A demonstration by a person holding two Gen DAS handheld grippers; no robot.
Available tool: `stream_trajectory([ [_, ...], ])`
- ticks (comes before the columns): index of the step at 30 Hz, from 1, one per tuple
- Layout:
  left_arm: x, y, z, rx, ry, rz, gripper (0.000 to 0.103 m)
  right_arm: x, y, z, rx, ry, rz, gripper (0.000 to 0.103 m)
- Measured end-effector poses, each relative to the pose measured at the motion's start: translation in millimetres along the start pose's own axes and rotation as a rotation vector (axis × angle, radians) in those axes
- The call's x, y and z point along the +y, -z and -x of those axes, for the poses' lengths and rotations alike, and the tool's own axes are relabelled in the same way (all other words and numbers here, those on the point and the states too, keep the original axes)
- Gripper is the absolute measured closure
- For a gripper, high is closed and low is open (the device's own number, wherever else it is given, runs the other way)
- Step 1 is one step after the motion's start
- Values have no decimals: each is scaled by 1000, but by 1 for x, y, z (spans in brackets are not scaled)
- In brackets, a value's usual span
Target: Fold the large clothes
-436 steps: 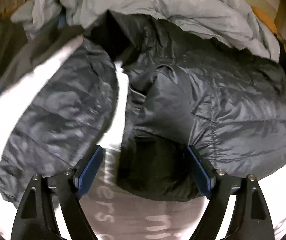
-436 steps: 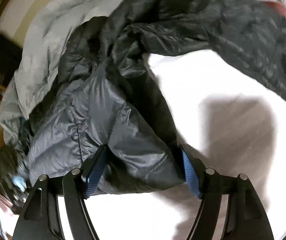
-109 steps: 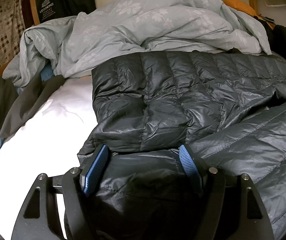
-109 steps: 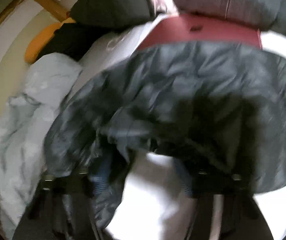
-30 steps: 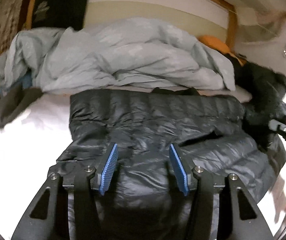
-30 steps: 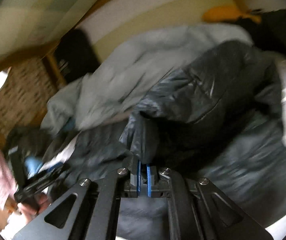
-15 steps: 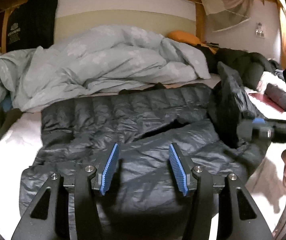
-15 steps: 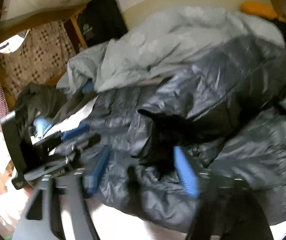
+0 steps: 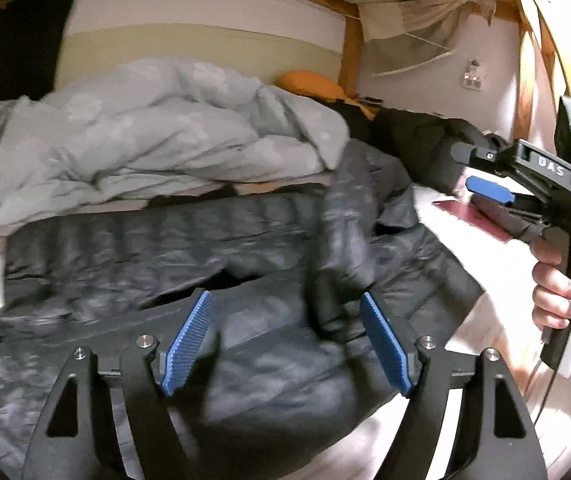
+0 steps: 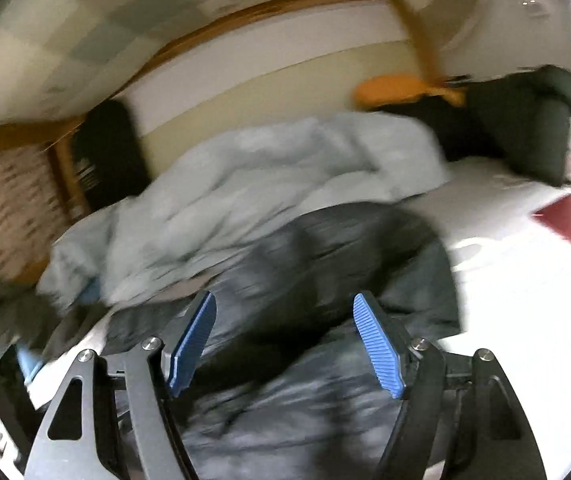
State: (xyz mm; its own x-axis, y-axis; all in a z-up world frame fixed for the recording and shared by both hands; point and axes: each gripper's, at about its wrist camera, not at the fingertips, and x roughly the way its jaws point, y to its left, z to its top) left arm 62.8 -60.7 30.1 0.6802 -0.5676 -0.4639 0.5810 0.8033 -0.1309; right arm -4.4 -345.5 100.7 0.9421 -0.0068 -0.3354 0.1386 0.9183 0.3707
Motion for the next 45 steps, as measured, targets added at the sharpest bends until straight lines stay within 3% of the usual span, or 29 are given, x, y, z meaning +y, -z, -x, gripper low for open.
stream_trajectory([
  [6, -13, -12, -44, 114, 32, 27, 29, -60, -20, 14, -26, 81, -185, 30],
  [7, -13, -14, -51, 149, 59, 31, 41, -67, -23, 13, -18, 95, -202, 30],
  [8, -13, -16, -58, 175, 76, 36, 63, -72, -26, 9, 2, 121, -201, 30],
  [10, -12, -23, -67, 204, 22, 25, 86, -75, -30, -4, 39, 153, -180, 30],
  [11, -10, -27, -69, 206, -12, 20, 92, -80, -31, -11, 51, 178, -187, 30],
  [16, 29, -62, -56, 146, -171, 84, 92, -88, -30, -32, 103, 210, -231, 30],
  [21, 105, -90, -30, 110, -267, 255, 92, -91, -28, -42, 140, 208, -247, 30],
  [24, 139, -94, -17, 105, -398, 244, 93, -88, -28, -45, 151, 196, -236, 30],
  [27, 166, -87, -13, 152, -529, 202, 93, -83, -29, -50, 155, 198, -215, 30],
  [34, 214, -63, -17, 239, -643, 202, 93, -62, -21, -66, 217, 137, -164, 30],
  [36, 224, -59, -21, 256, -667, 201, 93, -53, -19, -68, 210, 165, -104, 30],
  [38, 229, -58, -27, 263, -697, 201, 89, -45, -18, -70, 207, 194, -50, 30],
  [42, 229, -53, -30, 260, -763, 169, 76, -34, -17, -74, 233, 131, -21, 30],
  [45, 215, -49, -19, 237, -758, 120, 69, -17, -17, -77, 246, 112, 40, 30],
])
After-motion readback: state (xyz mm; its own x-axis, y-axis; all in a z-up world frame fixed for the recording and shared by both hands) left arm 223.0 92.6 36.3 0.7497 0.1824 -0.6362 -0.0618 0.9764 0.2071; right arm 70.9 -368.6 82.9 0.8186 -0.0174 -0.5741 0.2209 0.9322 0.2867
